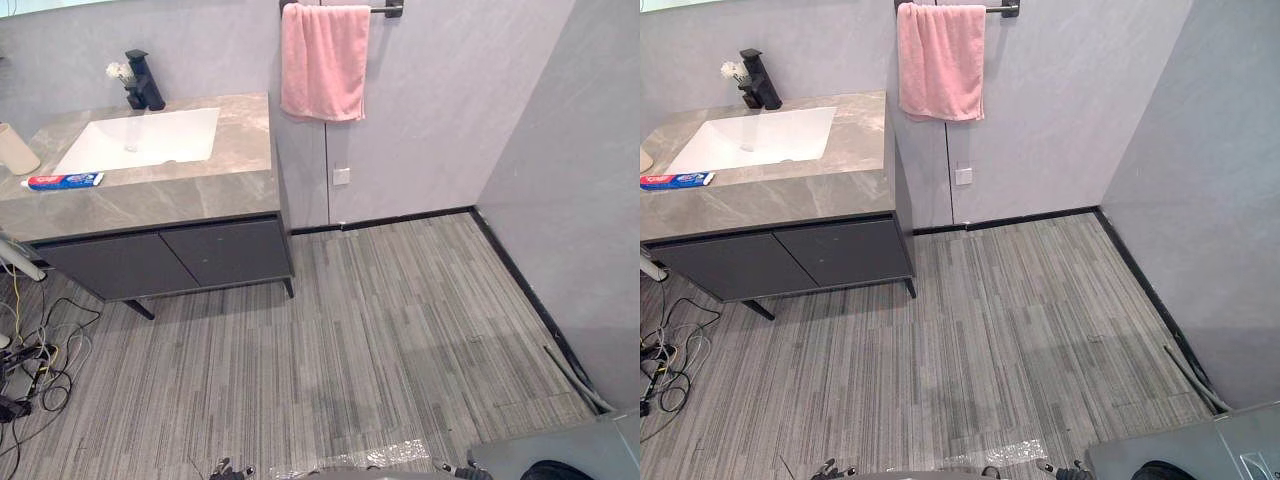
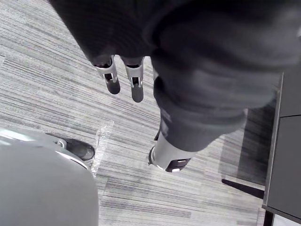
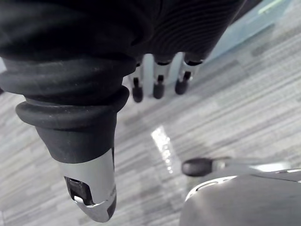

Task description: Organize washtable

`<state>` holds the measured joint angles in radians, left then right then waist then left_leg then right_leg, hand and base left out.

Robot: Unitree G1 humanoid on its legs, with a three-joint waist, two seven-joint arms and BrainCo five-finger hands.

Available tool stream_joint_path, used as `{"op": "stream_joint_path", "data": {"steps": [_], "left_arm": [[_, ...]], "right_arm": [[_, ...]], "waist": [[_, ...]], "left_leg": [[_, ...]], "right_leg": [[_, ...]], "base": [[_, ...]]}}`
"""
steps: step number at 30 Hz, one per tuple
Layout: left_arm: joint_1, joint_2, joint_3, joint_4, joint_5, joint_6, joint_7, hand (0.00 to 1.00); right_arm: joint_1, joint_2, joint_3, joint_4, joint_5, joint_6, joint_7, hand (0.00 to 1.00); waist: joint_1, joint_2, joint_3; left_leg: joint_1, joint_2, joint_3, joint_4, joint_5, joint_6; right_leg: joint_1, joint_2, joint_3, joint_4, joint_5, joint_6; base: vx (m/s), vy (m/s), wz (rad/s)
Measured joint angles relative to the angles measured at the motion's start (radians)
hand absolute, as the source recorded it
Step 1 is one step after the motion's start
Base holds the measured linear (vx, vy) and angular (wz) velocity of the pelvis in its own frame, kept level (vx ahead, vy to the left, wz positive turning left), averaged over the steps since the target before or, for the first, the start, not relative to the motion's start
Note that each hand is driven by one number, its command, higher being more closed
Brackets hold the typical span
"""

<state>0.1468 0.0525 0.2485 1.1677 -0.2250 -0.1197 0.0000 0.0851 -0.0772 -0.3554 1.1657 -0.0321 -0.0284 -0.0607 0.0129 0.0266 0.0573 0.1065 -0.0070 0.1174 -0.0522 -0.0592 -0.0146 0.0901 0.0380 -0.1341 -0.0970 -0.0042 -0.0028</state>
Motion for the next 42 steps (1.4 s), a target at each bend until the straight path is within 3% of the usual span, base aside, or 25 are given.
{"op": "stream_joint_path", "data": {"steps": [37, 40, 42], "left_arm": [[-0.014, 0.013, 0.0, 0.007, -0.009, -0.004, 0.028, 0.0], [-0.016, 0.019, 0.028, 0.006, -0.01, -0.003, 0.027, 0.0], [-0.007, 0.012, 0.079, -0.015, -0.022, 0.0, 0.026, 0.0]], "right_arm": [[-0.019, -0.002, -0.028, 0.025, 0.0, 0.004, -0.001, 0.0], [-0.02, 0.014, -0.04, 0.023, 0.003, 0.002, -0.002, 0.0], [-0.014, 0.025, -0.039, 0.002, 0.017, -0.006, -0.002, 0.0]], "waist": [[0.0, -0.018, 0.013], [-0.001, -0.03, 0.034], [-0.001, -0.019, 0.056]], "left_leg": [[-0.027, 0.013, -0.001, -0.003, -0.001, 0.0], [-0.068, 0.031, 0.001, 0.132, -0.081, -0.017], [-0.171, 0.077, 0.023, 0.424, -0.173, -0.049]], "right_leg": [[-0.023, 0.013, -0.005, -0.005, -0.002, -0.002], [-0.001, 0.02, -0.01, -0.001, -0.029, -0.014], [0.016, 0.034, -0.02, 0.028, -0.072, -0.063]], "base": [[0.0, 0.0, 0.0], [0.05, -0.041, 0.0], [0.01, -0.068, 0.01]]}}
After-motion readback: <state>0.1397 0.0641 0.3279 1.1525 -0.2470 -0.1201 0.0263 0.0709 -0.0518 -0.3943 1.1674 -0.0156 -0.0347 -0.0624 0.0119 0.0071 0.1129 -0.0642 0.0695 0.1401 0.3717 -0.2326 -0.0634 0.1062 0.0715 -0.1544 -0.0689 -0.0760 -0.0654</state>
